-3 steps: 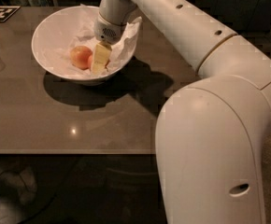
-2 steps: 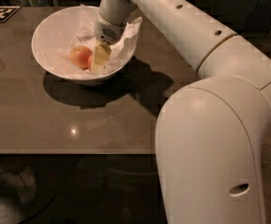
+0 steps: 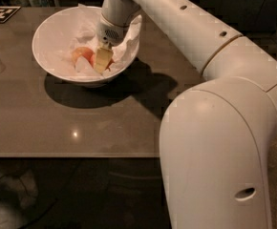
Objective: Pick apple from white bowl
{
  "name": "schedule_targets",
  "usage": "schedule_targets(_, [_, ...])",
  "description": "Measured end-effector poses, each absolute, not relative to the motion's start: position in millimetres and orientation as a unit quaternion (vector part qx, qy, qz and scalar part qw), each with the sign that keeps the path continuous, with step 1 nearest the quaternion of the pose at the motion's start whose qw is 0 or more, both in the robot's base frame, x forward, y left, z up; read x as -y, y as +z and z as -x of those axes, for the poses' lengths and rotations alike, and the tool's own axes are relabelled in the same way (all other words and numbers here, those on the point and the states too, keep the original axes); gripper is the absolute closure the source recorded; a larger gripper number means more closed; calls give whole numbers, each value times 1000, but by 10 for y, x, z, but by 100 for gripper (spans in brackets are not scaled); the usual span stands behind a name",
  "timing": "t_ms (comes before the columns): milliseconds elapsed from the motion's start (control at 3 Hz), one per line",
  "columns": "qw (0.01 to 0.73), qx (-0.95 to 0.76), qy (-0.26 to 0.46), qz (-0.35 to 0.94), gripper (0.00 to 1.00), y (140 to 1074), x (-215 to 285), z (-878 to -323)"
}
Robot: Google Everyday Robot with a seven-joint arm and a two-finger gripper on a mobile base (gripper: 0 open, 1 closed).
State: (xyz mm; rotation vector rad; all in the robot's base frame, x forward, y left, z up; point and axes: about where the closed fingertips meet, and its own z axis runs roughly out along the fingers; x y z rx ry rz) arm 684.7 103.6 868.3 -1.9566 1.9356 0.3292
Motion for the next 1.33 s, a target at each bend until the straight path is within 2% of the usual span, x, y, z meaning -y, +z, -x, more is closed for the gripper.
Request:
schedule_targets(333, [185, -686, 120, 693, 88, 8647, -1046, -6828])
schedule_targets(667, [185, -686, 122, 693, 100, 8638, -1049, -6822])
schedule_targets(1333, [190, -682, 128, 695, 100, 8631, -1054, -6829])
